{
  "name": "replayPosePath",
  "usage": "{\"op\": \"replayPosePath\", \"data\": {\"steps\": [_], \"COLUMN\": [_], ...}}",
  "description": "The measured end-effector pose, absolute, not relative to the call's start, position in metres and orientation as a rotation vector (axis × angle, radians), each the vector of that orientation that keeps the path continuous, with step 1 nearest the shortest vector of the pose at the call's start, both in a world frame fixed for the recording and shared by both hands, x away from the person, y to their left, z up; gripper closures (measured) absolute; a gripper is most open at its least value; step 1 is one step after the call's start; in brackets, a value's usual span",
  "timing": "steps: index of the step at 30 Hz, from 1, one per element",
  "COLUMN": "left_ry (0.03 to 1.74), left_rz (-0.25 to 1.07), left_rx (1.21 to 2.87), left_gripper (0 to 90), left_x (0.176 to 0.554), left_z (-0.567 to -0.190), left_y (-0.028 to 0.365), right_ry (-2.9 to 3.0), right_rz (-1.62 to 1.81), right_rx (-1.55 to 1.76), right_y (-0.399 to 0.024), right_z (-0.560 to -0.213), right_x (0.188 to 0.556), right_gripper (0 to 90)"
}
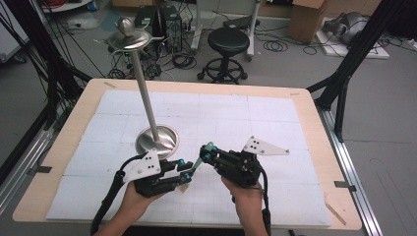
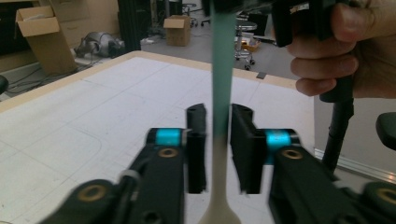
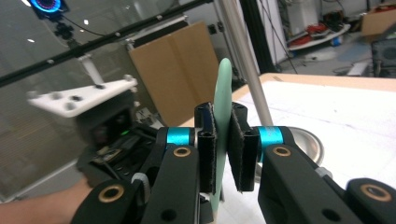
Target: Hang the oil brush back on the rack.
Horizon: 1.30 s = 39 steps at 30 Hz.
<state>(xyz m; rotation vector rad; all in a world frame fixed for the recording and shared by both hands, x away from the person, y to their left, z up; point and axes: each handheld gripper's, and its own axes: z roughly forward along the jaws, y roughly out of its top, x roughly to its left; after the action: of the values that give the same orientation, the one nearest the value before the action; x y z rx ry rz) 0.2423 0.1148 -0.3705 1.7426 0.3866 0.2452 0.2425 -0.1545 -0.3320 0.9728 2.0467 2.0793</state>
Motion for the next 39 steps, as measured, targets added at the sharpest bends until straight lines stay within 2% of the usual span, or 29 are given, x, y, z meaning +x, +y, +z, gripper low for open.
{"op": "replayPosePath", "data": {"steps": [3,6,19,25,29,31,33,34,36,39], "left_ry": [0.369,0.343,0.247,0.206,0.203,0.189,0.202,0.217,0.244,0.301], "left_rz": [0.172,0.126,-0.061,-0.092,-0.096,-0.080,-0.067,-0.059,-0.029,0.034], "left_rx": [1.727,1.732,1.730,1.750,1.755,1.762,1.770,1.770,1.759,1.742], "left_gripper": [64.2,60.9,57.4,63.7,73.9,83.2,83.6,83.8,84.0,84.1], "left_x": [0.248,0.253,0.261,0.260,0.261,0.260,0.260,0.260,0.261,0.265], "left_z": [-0.367,-0.363,-0.359,-0.357,-0.358,-0.358,-0.358,-0.358,-0.355,-0.348], "left_y": [0.123,0.129,0.130,0.123,0.121,0.121,0.121,0.121,0.123,0.129], "right_ry": [2.066,2.101,2.248,2.314,2.333,2.338,2.330,2.327,2.261,2.134], "right_rz": [2.066,2.063,2.160,2.169,2.172,2.168,2.168,2.164,2.147,2.137], "right_rx": [0.920,0.859,0.557,0.461,0.450,0.444,0.448,0.459,0.551,0.648], "right_y": [-0.158,-0.161,-0.160,-0.148,-0.144,-0.143,-0.143,-0.143,-0.145,-0.157], "right_z": [-0.327,-0.323,-0.310,-0.312,-0.313,-0.315,-0.316,-0.317,-0.317,-0.318], "right_x": [0.242,0.244,0.258,0.259,0.260,0.260,0.260,0.260,0.258,0.250], "right_gripper": [82.7,82.7,82.6,82.6,82.6,82.6,82.1,79.3,43.6,30.4]}}
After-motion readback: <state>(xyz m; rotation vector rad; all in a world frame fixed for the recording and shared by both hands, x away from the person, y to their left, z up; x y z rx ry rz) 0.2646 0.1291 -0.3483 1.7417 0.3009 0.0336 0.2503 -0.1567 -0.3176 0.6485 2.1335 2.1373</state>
